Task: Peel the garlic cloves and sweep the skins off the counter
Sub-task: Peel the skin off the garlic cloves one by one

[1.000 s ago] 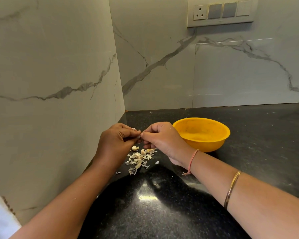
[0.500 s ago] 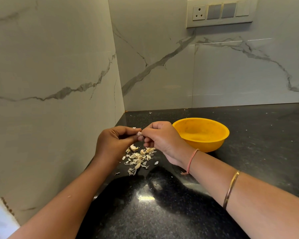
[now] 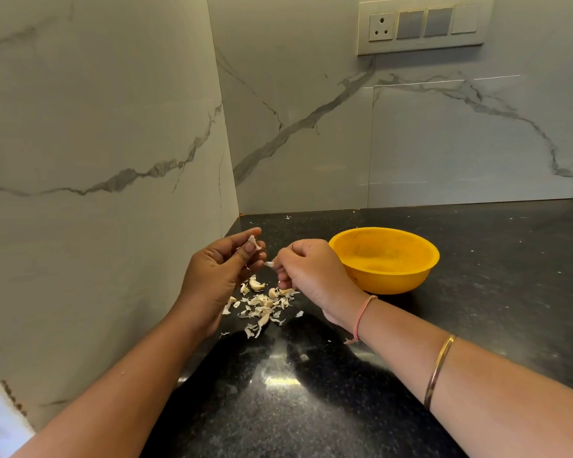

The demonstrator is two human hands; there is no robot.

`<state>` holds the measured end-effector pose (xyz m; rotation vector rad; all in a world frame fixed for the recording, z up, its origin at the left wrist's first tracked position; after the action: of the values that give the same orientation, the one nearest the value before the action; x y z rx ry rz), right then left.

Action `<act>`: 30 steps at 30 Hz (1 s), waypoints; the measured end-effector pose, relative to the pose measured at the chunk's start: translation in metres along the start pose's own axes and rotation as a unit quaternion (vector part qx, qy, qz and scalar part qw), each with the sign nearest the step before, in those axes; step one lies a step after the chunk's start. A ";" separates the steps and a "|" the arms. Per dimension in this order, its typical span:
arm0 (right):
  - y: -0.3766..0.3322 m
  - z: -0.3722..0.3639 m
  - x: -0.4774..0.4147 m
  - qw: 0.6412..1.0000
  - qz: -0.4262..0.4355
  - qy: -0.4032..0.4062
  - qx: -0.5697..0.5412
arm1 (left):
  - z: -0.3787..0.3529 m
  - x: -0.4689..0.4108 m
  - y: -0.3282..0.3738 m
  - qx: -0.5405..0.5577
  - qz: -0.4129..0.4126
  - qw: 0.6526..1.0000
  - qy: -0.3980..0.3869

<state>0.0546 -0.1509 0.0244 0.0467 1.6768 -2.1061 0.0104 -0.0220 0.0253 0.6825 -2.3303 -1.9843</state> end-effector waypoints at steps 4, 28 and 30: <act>-0.002 0.000 0.001 0.988 0.088 0.029 0.122 | 0.000 -0.001 -0.001 -0.052 -0.021 0.998 0.000; -0.008 0.001 0.002 0.959 -0.076 -0.057 -0.266 | -0.004 0.004 0.001 -0.083 -0.050 0.995 -0.016; -0.008 0.000 0.002 0.953 -0.095 -0.061 -0.282 | -0.003 0.004 0.000 -0.098 -0.057 0.993 -0.013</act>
<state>0.0499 -0.1504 0.0315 -0.4257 2.2072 -1.6310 0.0079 -0.0263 0.0254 0.7960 -2.1148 -2.2444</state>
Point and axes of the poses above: each hand's wrist, its own x-axis away from the middle knuckle, its own z-axis out of the back of the hand, y = z × x, the point moved 2 cm from there along -x, towards the middle knuckle, and after that the axes turned 2 degrees about z, right-handed, at the moved point
